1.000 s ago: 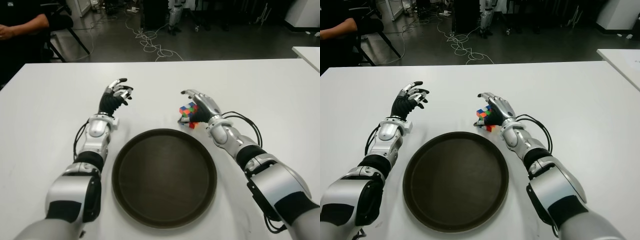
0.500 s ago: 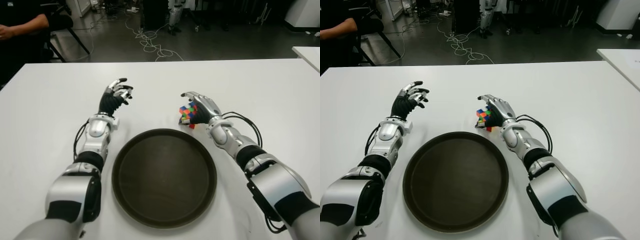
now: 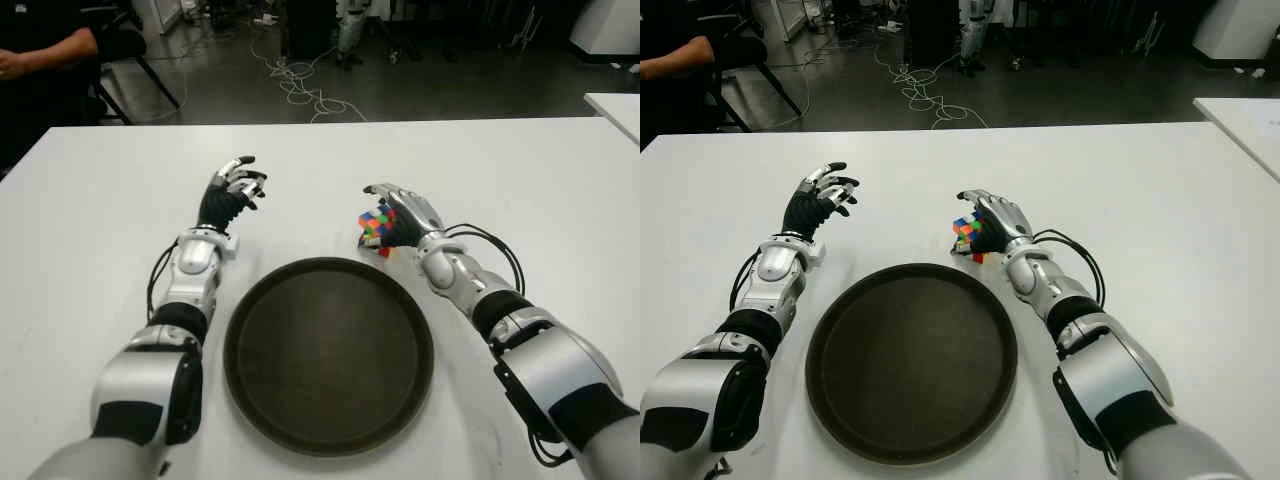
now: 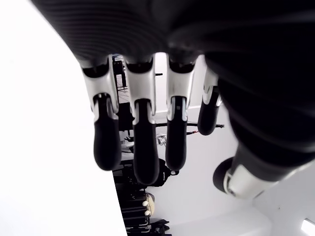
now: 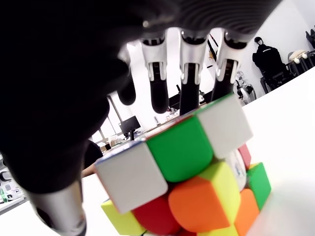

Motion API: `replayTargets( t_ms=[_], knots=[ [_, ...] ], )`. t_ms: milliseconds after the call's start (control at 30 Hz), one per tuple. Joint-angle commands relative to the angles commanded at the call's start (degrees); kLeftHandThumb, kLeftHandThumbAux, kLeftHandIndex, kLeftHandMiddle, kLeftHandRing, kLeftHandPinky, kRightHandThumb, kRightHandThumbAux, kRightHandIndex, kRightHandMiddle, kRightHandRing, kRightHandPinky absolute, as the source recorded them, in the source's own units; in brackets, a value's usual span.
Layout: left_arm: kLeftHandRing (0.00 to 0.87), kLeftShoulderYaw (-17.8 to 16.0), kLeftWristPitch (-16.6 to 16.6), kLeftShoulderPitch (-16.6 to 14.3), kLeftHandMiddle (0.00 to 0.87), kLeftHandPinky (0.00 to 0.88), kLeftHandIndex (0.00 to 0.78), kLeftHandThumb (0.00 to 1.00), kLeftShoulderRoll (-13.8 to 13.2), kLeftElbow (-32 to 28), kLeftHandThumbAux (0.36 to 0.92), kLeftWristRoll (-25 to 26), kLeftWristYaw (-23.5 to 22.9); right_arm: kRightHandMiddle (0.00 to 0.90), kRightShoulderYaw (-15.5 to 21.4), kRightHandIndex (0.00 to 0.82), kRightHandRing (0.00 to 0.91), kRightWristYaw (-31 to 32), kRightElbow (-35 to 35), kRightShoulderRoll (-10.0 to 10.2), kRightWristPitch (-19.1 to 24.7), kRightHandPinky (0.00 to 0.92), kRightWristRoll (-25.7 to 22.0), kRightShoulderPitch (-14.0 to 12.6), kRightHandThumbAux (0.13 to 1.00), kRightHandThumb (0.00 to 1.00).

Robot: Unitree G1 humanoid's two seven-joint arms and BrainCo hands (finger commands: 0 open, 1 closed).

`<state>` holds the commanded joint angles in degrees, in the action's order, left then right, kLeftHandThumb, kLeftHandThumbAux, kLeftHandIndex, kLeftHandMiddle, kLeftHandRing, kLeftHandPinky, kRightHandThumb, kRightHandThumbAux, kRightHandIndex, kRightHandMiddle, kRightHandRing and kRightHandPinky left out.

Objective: Pick up the Rubik's Cube and put it in the plate

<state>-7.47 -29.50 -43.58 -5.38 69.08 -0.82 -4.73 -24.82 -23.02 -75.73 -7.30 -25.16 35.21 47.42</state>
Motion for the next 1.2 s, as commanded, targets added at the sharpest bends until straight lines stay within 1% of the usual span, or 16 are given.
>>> replayTargets(
  t_ms=[133,400,533,633,700,833,967,1000,1067,1200],
  knots=[
    [0.462,-0.14,-0.06,0.03,0.365,0.545,0.212,0.298,0.05,-0.04,0.672,0.21,-0.27,0.228,0.29,0.228,0.253,0.21,-0.10,0.02,0.23,0.281,-0.17,0.05,0.801,0.000],
    [0.483,-0.43,0.25,0.01,0.378,0.560,0.216,0.312,0.18,-0.11,0.681,0.55,-0.42,0.210,1.43,0.215,0.235,0.66,-0.35,-0.19,1.66,0.260,-0.97,0.38,0.773,0.000],
    [0.495,-0.44,0.46,-0.02,0.390,0.569,0.222,0.320,0.24,-0.19,0.681,0.61,-0.31,0.212,1.70,0.231,0.237,0.78,-0.54,-0.20,2.24,0.269,-1.27,0.44,0.790,0.000],
    [0.491,-0.35,0.62,-0.03,0.385,0.561,0.221,0.316,0.25,-0.28,0.677,0.56,-0.20,0.209,1.45,0.233,0.232,1.24,-0.65,-0.20,2.52,0.256,-1.09,0.49,0.802,0.000],
    [0.487,-0.29,0.73,-0.05,0.382,0.558,0.218,0.313,0.22,-0.31,0.677,0.50,-0.18,0.207,0.89,0.227,0.229,2.00,-0.73,-0.33,2.96,0.250,-0.57,0.67,0.801,0.000],
    [0.477,-0.09,0.83,-0.05,0.369,0.547,0.212,0.309,0.15,-0.35,0.674,0.29,-0.05,0.203,-1.64,0.205,0.218,5.84,-1.10,-0.84,4.26,0.226,1.63,1.45,0.788,0.000],
    [0.474,0.01,0.81,-0.02,0.363,0.543,0.212,0.307,0.16,-0.37,0.672,0.22,0.00,0.202,-3.84,0.190,0.212,8.94,-1.16,-1.28,4.75,0.215,3.57,1.95,0.808,0.000],
    [0.474,0.02,0.82,-0.02,0.363,0.543,0.213,0.307,0.18,-0.37,0.672,0.23,0.02,0.214,-5.15,0.203,0.223,10.81,-1.23,-1.59,4.89,0.225,4.78,2.34,0.803,0.036],
    [0.479,0.02,0.84,-0.03,0.371,0.547,0.216,0.310,0.22,-0.37,0.681,0.24,0.05,0.196,-6.69,0.181,0.206,12.96,-1.29,-1.96,5.06,0.206,6.02,2.80,0.829,0.014],
    [0.485,-0.02,0.88,-0.09,0.383,0.554,0.213,0.306,0.28,-0.34,0.684,0.31,0.06,0.180,-9.22,0.165,0.195,15.20,-1.21,-2.56,4.82,0.197,7.60,3.45,0.839,0.002]
  ],
)
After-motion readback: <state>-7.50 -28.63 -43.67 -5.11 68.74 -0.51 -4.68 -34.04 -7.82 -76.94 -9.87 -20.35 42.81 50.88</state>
